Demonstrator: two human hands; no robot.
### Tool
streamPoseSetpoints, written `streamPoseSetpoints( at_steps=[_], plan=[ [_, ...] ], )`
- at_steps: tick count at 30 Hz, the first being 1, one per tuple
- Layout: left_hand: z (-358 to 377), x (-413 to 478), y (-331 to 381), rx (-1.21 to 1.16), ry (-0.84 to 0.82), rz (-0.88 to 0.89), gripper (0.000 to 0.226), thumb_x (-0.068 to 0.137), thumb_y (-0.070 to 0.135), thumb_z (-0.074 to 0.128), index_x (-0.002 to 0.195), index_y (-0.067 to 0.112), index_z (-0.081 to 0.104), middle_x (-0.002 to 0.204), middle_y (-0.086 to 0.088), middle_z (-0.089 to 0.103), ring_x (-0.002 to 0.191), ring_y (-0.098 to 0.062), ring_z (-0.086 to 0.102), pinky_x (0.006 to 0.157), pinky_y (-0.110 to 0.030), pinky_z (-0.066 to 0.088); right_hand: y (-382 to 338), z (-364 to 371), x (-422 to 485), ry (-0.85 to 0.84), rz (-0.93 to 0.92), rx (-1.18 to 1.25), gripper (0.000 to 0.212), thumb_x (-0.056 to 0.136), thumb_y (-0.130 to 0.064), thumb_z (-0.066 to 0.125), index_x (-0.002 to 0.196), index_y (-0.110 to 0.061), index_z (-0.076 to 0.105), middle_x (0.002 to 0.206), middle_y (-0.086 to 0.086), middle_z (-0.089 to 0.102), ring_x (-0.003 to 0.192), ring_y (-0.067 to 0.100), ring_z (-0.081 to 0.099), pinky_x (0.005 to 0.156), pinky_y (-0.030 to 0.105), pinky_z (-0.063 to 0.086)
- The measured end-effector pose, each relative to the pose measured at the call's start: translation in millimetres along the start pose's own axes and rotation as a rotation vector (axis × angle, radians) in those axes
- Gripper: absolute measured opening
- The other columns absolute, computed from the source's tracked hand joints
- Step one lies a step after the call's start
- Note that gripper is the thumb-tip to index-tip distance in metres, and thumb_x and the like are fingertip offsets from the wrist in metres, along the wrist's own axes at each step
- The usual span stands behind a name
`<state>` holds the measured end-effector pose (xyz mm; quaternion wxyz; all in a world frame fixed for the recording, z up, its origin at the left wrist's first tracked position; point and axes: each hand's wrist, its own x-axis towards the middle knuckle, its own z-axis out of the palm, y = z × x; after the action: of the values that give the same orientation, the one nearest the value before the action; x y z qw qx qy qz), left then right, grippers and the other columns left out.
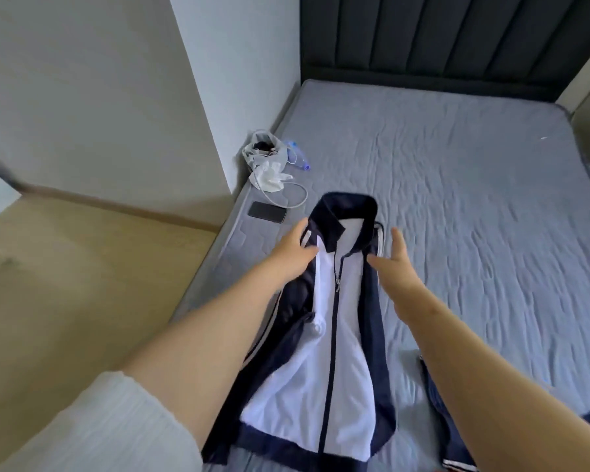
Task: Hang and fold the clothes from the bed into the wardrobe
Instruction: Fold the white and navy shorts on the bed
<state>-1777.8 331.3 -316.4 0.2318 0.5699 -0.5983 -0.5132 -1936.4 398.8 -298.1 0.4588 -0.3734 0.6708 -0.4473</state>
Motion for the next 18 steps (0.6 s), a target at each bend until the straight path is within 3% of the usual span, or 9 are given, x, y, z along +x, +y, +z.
streamPoseSetpoints(
  at_steps=[2, 4, 7, 11, 16, 18],
  plan=[
    [16, 2, -31, 0.062, -0.005, -0.073, 0.049, 0.094, 0.008, 0.048, 0.140, 0.018, 0.035, 0.143, -0.004, 0.042, 0.119, -0.011, 0.042, 0.089, -0.017, 0.031, 34, 5, 5, -0.049, 0.107, -0.043, 0.064, 0.094, -0.002, 0.044, 0.149, -0.021, 0.016, 0.142, -0.003, 0.035, 0.125, 0.013, 0.043, 0.099, 0.021, 0.035],
    [31, 0, -66, 0.126, -0.025, -0.157, 0.042, 0.093, 0.009, 0.048, 0.134, 0.015, 0.045, 0.136, -0.005, 0.049, 0.116, -0.017, 0.049, 0.086, -0.017, 0.036, 75, 9, 4, -0.097, 0.217, -0.089, 0.066, 0.095, -0.007, 0.044, 0.150, -0.025, 0.012, 0.154, -0.003, 0.019, 0.140, 0.021, 0.025, 0.112, 0.036, 0.025],
    [51, -10, -120, 0.162, -0.075, -0.272, 0.032, 0.093, 0.009, 0.046, 0.124, 0.014, 0.053, 0.127, -0.006, 0.056, 0.106, -0.018, 0.055, 0.082, -0.017, 0.042, 137, 16, -10, -0.160, 0.352, -0.152, 0.064, 0.095, -0.012, 0.046, 0.149, -0.028, 0.014, 0.156, -0.002, 0.016, 0.141, 0.021, 0.021, 0.112, 0.041, 0.024],
    [79, -29, -201, 0.288, -0.171, -0.420, 0.032, 0.094, 0.015, 0.043, 0.124, 0.021, 0.053, 0.126, -0.002, 0.055, 0.106, -0.020, 0.056, 0.083, -0.025, 0.045, 215, 29, -33, -0.215, 0.492, -0.265, 0.064, 0.094, -0.016, 0.050, 0.148, -0.027, 0.018, 0.155, -0.002, 0.020, 0.140, 0.020, 0.025, 0.107, 0.033, 0.028],
    [104, -53, -295, 0.441, -0.289, -0.465, 0.041, 0.096, 0.018, 0.044, 0.136, 0.022, 0.040, 0.140, -0.001, 0.040, 0.113, -0.018, 0.051, 0.083, -0.026, 0.044, 305, 57, -64, -0.319, 0.591, -0.487, 0.066, 0.091, -0.023, 0.052, 0.147, -0.032, 0.018, 0.152, -0.009, 0.022, 0.115, 0.014, 0.048, 0.105, 0.036, 0.034],
    [111, -62, -326, 0.505, -0.295, -0.413, 0.051, 0.094, 0.016, 0.047, 0.141, 0.026, 0.030, 0.144, 0.001, 0.031, 0.118, -0.017, 0.046, 0.087, -0.025, 0.041, 335, 72, -72, -0.395, 0.587, -0.566, 0.068, 0.089, -0.024, 0.052, 0.147, -0.031, 0.017, 0.151, -0.010, 0.021, 0.124, 0.015, 0.041, 0.106, 0.037, 0.033]
  ],
)
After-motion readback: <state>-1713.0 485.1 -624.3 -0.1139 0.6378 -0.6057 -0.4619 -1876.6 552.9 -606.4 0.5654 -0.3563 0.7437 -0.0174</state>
